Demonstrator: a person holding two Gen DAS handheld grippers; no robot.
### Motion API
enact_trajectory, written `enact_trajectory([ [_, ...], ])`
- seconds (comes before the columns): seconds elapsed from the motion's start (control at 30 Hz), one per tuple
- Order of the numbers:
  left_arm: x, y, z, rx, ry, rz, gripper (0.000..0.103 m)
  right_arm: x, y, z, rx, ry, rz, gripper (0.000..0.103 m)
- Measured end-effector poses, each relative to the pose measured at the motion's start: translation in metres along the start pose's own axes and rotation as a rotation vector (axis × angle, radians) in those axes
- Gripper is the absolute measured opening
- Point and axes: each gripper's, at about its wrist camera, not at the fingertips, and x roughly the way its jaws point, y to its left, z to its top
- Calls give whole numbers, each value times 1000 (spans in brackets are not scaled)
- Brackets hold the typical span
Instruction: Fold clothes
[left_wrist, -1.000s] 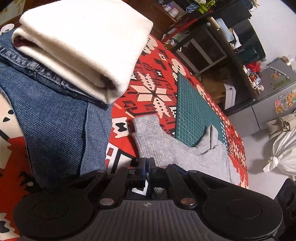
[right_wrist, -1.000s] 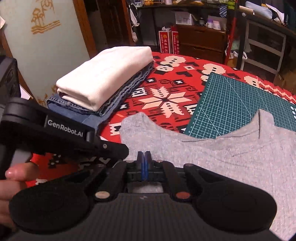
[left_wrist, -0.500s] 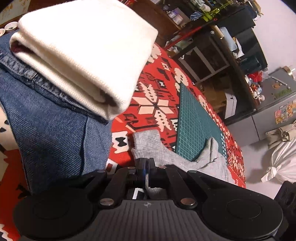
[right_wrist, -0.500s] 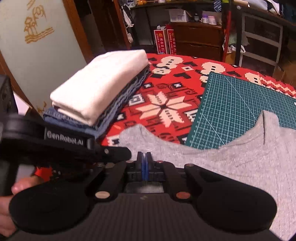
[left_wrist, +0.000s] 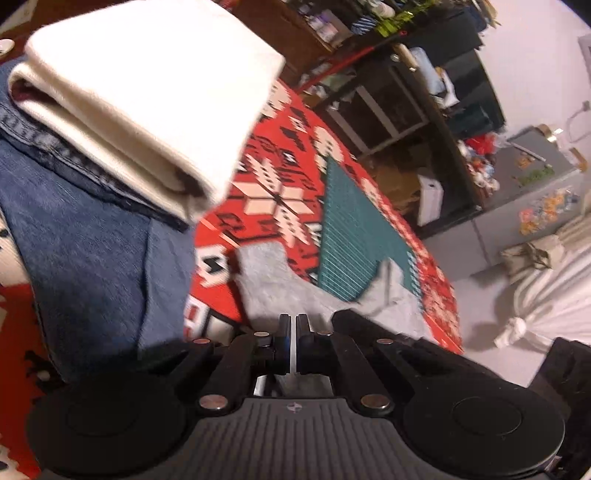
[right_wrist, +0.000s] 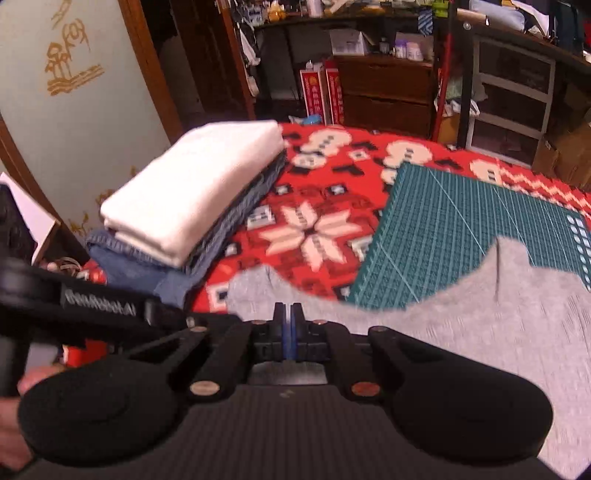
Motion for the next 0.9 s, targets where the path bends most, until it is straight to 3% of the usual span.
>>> enact_trajectory([
  [0.13, 2, -1, -7, -1, 46, -51, 2, -1, 6, -17, -22, 23, -2, 3],
  [0.53, 18, -22, -41, 98, 161, -7, 2, -26, -5, -48, -17, 43, -21, 3],
  [0.9, 11, -26, -59, 131, 183, 17, 2, -54, -21, -75, -15, 68, -31, 3],
])
